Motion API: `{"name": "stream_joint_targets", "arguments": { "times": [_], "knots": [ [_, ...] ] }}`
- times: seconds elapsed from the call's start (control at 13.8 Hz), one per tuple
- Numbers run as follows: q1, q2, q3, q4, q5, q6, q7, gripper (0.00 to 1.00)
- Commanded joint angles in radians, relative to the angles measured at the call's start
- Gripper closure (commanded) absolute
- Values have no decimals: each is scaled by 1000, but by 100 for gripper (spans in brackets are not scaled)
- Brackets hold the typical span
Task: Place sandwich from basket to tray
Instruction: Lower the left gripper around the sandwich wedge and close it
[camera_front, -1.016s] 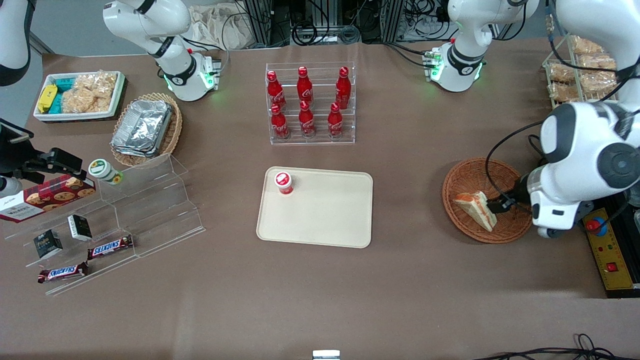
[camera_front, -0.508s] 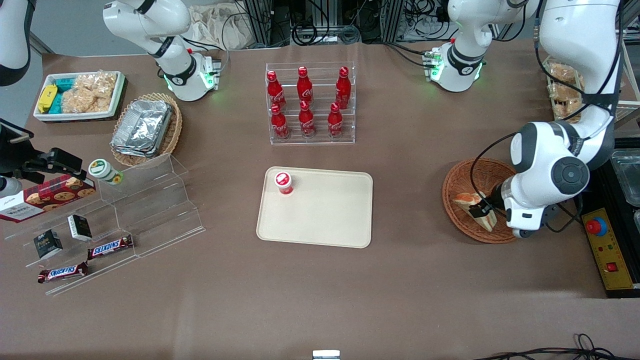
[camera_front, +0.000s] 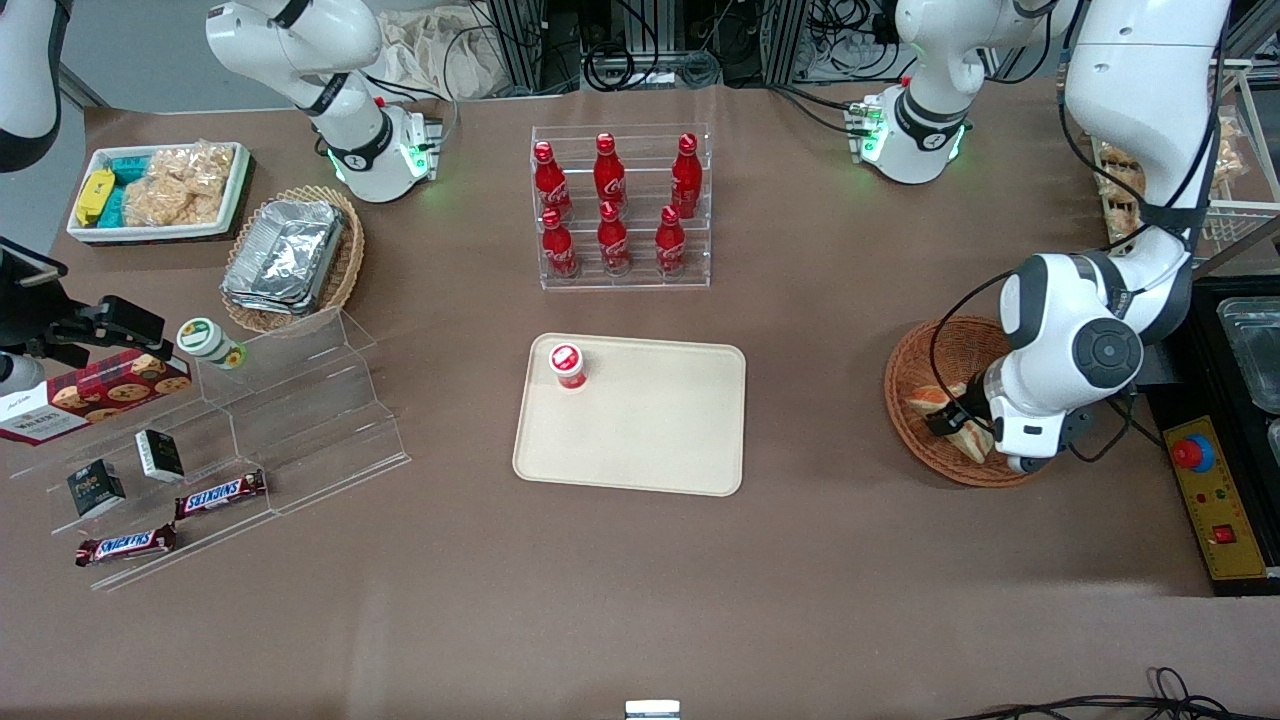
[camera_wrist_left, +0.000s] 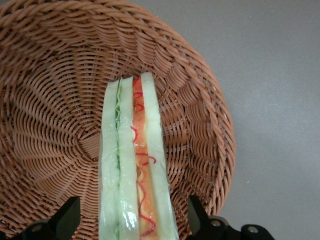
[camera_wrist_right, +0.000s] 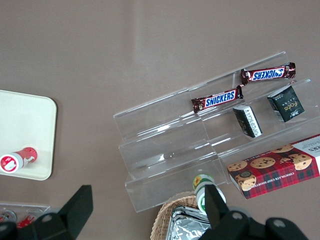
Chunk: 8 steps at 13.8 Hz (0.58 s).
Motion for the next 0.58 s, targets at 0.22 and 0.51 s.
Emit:
{"name": "stream_joint_targets", "arguments": {
  "times": [0.22,0.51],
  "knots": [
    [-3,-13,2,-6,17,13,-21,62],
    [-5,-87,-1,52,28,-71,-2,68]
  ]
}}
